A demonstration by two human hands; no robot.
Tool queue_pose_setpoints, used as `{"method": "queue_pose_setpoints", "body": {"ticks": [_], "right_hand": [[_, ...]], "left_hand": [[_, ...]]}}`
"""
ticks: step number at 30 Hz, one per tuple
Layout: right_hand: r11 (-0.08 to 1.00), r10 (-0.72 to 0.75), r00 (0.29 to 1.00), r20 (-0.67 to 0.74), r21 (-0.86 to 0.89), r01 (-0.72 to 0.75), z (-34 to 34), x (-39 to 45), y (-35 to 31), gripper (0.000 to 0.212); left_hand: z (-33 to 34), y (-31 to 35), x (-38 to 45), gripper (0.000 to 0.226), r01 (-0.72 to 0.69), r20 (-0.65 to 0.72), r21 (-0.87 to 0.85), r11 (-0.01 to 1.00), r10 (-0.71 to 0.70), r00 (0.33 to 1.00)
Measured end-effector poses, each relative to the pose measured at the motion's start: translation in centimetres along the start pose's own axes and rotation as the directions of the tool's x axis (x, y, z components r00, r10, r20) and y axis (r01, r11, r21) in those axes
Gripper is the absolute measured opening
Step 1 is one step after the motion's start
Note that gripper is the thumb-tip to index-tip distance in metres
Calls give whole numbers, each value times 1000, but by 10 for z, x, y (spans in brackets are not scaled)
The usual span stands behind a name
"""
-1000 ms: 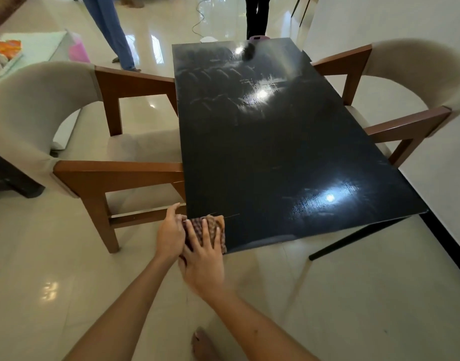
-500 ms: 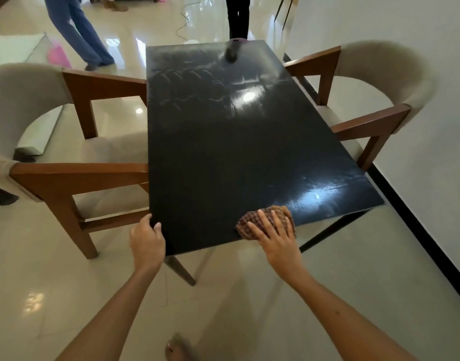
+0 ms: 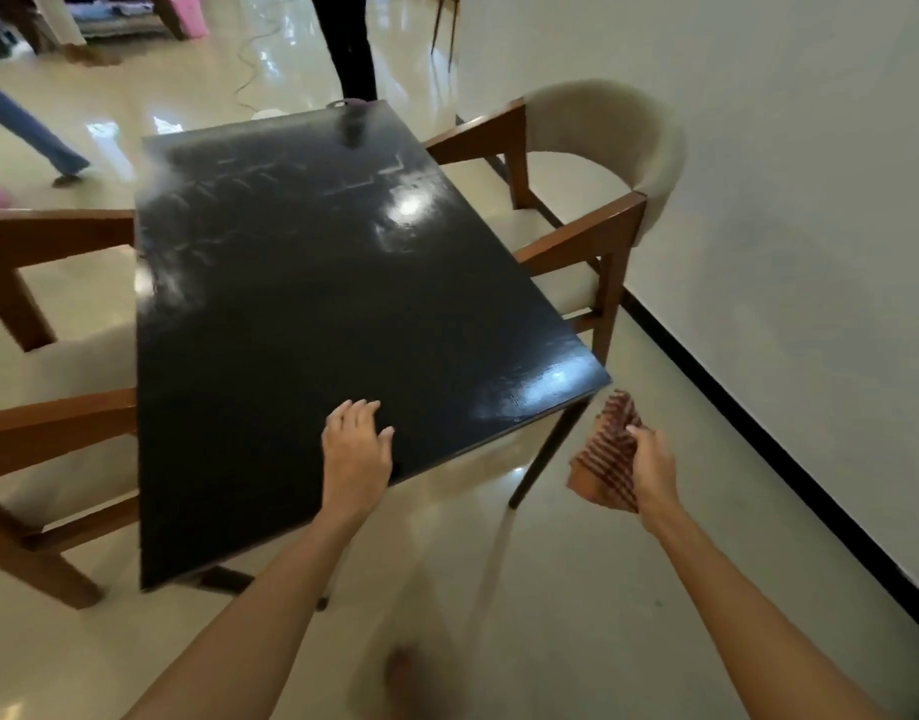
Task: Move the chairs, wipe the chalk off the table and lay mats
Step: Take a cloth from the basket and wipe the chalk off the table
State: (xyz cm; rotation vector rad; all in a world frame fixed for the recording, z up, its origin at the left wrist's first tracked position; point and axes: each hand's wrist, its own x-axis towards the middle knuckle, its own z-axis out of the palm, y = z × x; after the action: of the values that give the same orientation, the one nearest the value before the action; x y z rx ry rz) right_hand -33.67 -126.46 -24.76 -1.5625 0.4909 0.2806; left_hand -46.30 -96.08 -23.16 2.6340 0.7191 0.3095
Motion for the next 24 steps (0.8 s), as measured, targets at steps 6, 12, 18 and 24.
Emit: {"method": "queue_pose_setpoints", "body": {"ticks": [6,12,18,24], "right_hand": [[975,157,841,518,56,-216,-27,45,-53,56],[936,274,759,590,-344,-71,-35,122,-116,61],[859,294,777,557,-511,41,-33,200,-181,32],[854,424,713,558,-509,-109,-55,290,-234,51]], "left_hand": [[44,118,65,61,-271,240,-364,891,371,897],[87,240,151,103,52,569,-664,746,460,682],[118,311,232,31,-74,727,-572,817,546,416],[143,374,304,27,69,795,-493,867,417,441]]}}
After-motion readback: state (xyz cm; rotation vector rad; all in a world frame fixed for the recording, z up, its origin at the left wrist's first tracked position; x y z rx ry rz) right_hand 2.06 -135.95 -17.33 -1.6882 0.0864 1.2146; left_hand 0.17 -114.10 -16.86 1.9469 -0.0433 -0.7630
